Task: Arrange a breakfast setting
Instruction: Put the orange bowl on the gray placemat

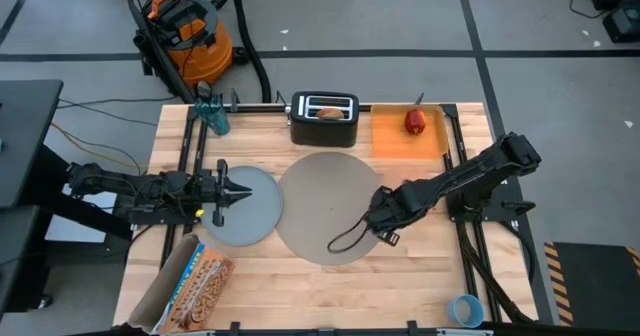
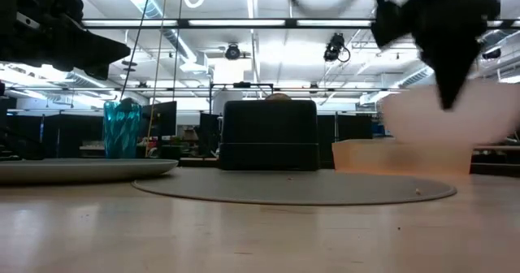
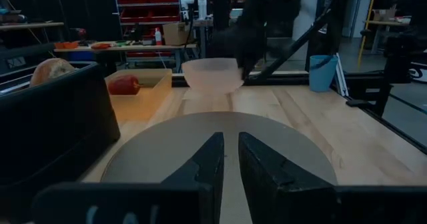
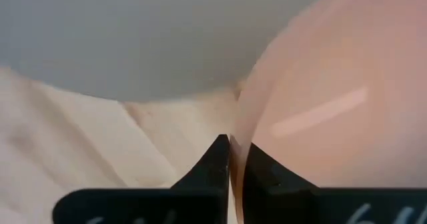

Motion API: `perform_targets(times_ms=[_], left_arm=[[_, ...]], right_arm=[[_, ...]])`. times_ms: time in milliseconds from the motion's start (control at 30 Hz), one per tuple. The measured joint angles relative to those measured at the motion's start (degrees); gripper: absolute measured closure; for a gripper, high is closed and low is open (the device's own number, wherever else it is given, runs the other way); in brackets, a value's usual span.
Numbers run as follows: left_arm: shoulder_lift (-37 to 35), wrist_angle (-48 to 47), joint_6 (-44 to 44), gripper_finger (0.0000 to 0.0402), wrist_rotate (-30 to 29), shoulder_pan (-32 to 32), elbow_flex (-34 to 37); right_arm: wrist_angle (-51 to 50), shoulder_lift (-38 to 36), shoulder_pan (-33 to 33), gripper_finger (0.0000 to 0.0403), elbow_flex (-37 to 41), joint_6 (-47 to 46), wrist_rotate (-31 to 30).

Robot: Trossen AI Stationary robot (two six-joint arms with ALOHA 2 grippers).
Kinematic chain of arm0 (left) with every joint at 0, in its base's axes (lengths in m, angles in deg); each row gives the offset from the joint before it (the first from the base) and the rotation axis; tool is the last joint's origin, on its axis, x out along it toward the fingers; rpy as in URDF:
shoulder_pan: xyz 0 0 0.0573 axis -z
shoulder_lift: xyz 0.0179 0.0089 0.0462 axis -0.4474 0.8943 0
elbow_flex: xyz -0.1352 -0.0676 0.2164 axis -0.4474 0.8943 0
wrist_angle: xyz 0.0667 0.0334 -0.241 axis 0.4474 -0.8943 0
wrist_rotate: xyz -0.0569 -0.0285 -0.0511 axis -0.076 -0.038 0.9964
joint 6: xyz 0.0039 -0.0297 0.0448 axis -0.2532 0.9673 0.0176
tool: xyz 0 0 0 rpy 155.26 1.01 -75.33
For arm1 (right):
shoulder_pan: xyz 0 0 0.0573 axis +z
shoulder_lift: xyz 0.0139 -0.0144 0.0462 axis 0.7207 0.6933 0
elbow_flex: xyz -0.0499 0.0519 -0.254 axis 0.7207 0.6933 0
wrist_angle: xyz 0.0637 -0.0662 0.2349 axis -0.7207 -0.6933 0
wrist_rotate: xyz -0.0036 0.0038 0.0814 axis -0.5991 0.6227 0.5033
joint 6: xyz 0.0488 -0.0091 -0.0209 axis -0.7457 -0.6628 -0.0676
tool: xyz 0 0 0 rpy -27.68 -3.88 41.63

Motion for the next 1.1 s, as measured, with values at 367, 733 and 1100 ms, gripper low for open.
perform_targets(times_ms=[367,733,1100], left_arm=[[0.0,0.0,0.0,0.0347,0.0,0.0,0.0],[0.0,0.0,0.0,0.0347,0.0,0.0,0.0],[0.0,0.0,0.0,0.0347,0.0,0.0,0.0]], right_arm=[[14.7,11.4,0.7,0.0385,-13.6,53.7,0.3],[15.8,19.5,-2.4,0.0386,-13.6,58.4,-2.0],[18.1,19.4,-5.2,0.0374,-13.5,58.3,0.9]])
